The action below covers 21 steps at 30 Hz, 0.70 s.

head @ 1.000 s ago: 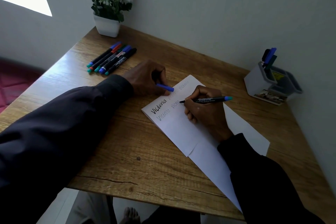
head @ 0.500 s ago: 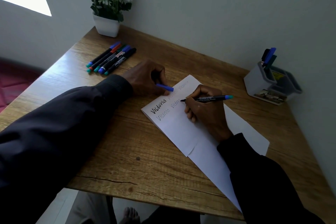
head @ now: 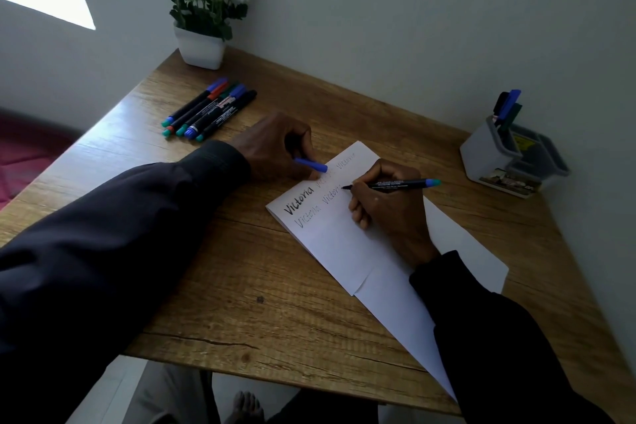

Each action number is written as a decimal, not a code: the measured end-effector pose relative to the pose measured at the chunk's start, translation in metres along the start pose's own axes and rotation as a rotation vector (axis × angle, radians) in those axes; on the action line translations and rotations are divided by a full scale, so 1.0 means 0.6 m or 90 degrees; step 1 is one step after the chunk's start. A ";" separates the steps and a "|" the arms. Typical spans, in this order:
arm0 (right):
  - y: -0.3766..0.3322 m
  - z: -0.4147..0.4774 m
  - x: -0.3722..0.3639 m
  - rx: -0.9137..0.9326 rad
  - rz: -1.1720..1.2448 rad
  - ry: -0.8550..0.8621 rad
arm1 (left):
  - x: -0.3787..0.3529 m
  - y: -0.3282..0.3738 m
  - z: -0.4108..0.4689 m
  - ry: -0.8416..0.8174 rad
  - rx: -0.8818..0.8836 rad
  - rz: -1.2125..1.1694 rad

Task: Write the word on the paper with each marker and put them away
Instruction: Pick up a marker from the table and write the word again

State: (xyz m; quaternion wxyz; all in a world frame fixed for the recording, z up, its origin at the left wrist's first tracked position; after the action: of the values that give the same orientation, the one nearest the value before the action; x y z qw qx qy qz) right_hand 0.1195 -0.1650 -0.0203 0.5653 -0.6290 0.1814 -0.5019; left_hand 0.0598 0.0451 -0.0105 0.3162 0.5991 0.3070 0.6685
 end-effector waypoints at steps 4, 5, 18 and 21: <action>0.000 -0.001 0.000 0.006 0.000 -0.001 | 0.001 -0.001 0.001 0.004 0.003 0.005; 0.000 0.001 0.000 0.002 -0.004 0.000 | 0.001 -0.001 0.001 0.002 0.004 0.006; 0.007 0.010 0.018 -0.050 0.209 0.041 | 0.001 0.003 -0.001 0.009 -0.011 0.009; 0.005 0.011 0.020 -0.042 0.268 0.019 | 0.003 0.003 -0.001 0.018 -0.025 -0.003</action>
State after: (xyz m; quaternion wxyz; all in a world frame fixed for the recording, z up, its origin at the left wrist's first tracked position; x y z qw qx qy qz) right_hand 0.1315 -0.1722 -0.0170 0.6342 -0.5878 0.3335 -0.3756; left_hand 0.0591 0.0454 -0.0079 0.3251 0.5827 0.2992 0.6821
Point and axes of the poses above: each hand's wrist, its own z-axis towards the middle knuckle, its own x-axis out of the back of the hand, y = z × x, the point moved 3 cm from there along z, towards the middle knuckle, and after that the axes turned 3 degrees about -x, right-handed, at the moved point
